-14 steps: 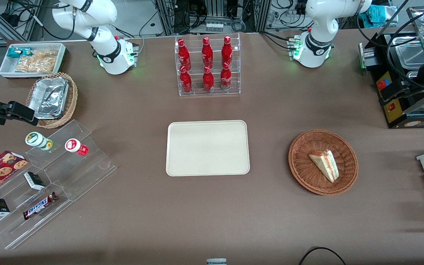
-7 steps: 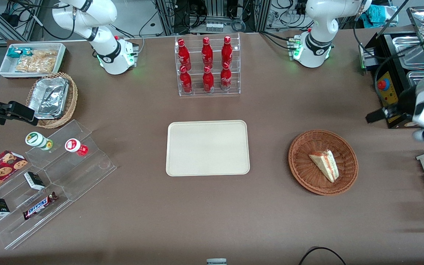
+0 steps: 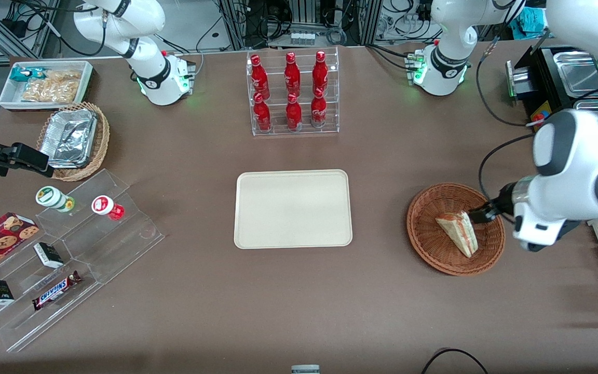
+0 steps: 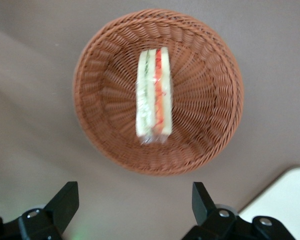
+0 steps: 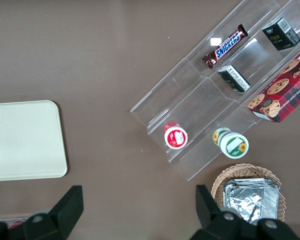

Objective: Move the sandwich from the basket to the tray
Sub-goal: 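Move the open left gripper down over the sandwich in the basket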

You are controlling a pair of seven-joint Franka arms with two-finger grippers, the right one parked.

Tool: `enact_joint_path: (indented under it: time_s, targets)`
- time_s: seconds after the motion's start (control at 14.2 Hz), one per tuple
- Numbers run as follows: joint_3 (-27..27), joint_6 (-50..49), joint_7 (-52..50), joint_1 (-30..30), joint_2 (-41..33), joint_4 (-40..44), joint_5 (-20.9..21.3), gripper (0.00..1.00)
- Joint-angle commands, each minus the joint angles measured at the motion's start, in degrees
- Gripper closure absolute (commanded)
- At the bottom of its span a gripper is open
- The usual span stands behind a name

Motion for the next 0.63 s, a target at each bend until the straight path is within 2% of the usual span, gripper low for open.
enact_joint_path:
  time_s: [0.0, 0.35, 0.56]
  targets:
    - [0.15, 8.7, -5.47, -0.42, -0.61, -7.35, 1.6, 0.0]
    - [0.68, 22.34, -8.12, -0.15, -0.26, -17.56, 1.78, 0.0]
    - [2.17, 25.26, -8.12, -0.15, 0.79, -19.42, 3.45, 0.0]
